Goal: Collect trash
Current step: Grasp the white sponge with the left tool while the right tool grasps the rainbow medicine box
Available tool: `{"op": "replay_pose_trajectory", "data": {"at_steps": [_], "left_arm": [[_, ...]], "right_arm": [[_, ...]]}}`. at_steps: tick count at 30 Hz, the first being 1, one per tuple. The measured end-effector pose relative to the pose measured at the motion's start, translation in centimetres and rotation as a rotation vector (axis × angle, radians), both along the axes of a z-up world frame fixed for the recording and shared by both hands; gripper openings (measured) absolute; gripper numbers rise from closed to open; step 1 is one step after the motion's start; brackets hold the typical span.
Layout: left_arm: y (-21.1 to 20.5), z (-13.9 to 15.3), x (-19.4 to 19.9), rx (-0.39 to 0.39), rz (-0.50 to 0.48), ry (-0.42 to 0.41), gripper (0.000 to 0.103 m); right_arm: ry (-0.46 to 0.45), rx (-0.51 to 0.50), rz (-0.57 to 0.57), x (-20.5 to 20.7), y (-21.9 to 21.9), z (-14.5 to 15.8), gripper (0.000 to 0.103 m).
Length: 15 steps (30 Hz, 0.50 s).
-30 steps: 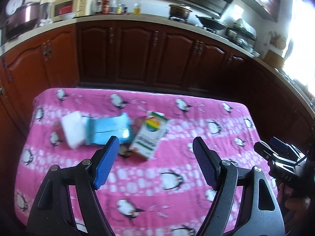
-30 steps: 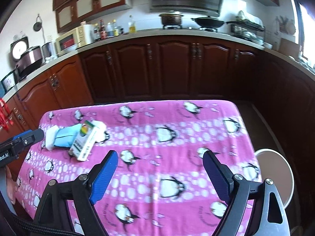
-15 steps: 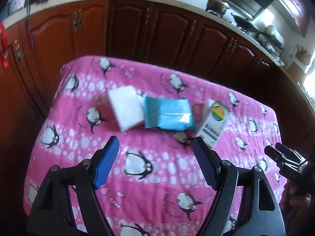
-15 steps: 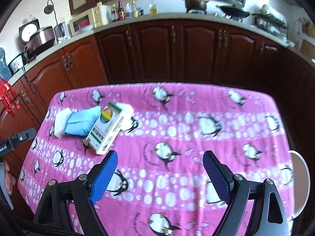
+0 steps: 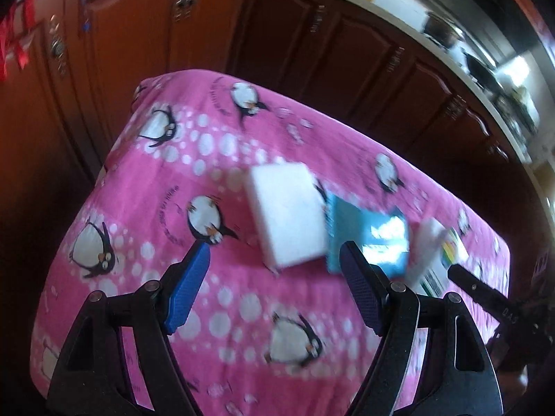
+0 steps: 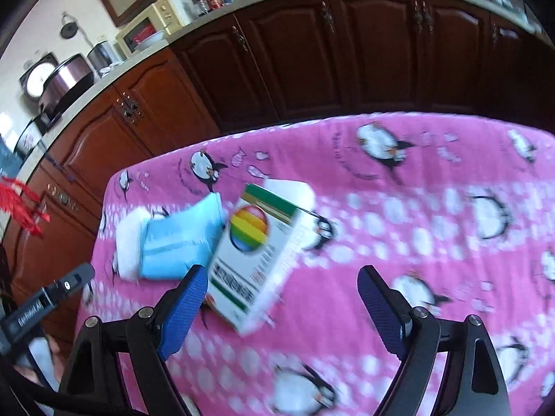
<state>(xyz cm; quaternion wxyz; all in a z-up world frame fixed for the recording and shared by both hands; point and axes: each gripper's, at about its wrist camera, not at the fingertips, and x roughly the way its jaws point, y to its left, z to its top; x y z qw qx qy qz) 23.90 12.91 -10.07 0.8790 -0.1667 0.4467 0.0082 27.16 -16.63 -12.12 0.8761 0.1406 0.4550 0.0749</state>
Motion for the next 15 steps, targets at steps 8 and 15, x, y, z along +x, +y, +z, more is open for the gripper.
{"op": "replay_pose_trajectory", "data": {"at_steps": [8,15], "left_arm": [[-0.4,-1.8,5.0,0.015,0.076,0.058,0.077],[-2.9,-3.5,7.4,0.053,0.009,0.117,0.068]], "right_arm": [[0.079,-0.028,-0.021,4.1,3.2,-2.6,0.084],[0.069,-0.048,0.081,3.9,2.6,-2.8,0.063]]}}
